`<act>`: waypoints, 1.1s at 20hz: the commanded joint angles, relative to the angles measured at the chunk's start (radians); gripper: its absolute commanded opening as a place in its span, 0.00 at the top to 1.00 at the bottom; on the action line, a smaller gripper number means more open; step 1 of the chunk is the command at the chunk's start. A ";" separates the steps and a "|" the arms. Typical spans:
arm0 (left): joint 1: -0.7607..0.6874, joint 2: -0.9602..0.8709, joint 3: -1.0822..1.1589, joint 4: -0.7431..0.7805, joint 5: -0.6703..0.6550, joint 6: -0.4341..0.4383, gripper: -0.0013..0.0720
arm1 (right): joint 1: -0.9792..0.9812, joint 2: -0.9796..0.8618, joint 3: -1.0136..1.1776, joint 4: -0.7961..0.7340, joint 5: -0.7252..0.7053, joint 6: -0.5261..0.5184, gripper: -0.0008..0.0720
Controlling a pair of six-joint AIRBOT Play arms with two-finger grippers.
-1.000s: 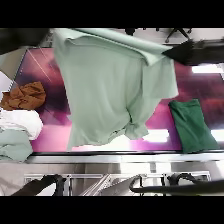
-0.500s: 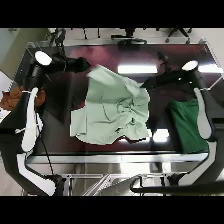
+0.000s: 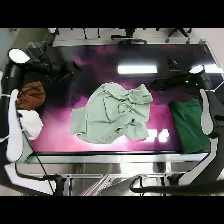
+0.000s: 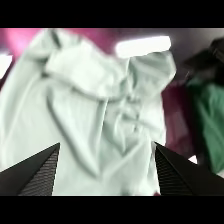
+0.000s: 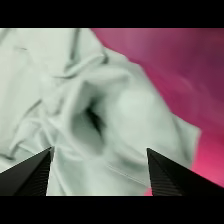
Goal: Fold the shirts.
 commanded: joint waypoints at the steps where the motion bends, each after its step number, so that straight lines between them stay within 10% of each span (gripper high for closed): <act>1: -0.026 0.182 -0.260 0.142 -0.127 -0.056 0.11 | -0.028 -0.020 0.000 -0.082 0.005 0.000 0.09; 13: -0.330 0.562 -1.383 -0.089 0.496 -0.135 0.11 | 0.064 -0.148 0.001 -0.066 -0.088 -0.025 0.14; 15: -0.364 0.525 -1.407 -0.131 0.595 -0.134 0.11 | 0.077 -0.148 0.002 -0.045 -0.085 -0.049 0.58; 18: -0.381 0.407 -1.340 -0.124 0.713 -0.126 0.11 | 0.082 -0.147 0.002 -0.001 -0.080 -0.049 0.91; 21: -0.312 0.299 -1.204 -0.119 0.712 -0.056 0.12 | 0.072 -0.127 0.003 0.001 -0.045 -0.049 0.96; 22: -0.282 0.273 -1.163 -0.119 0.691 -0.032 0.40 | 0.066 -0.116 0.003 0.001 -0.028 -0.049 0.96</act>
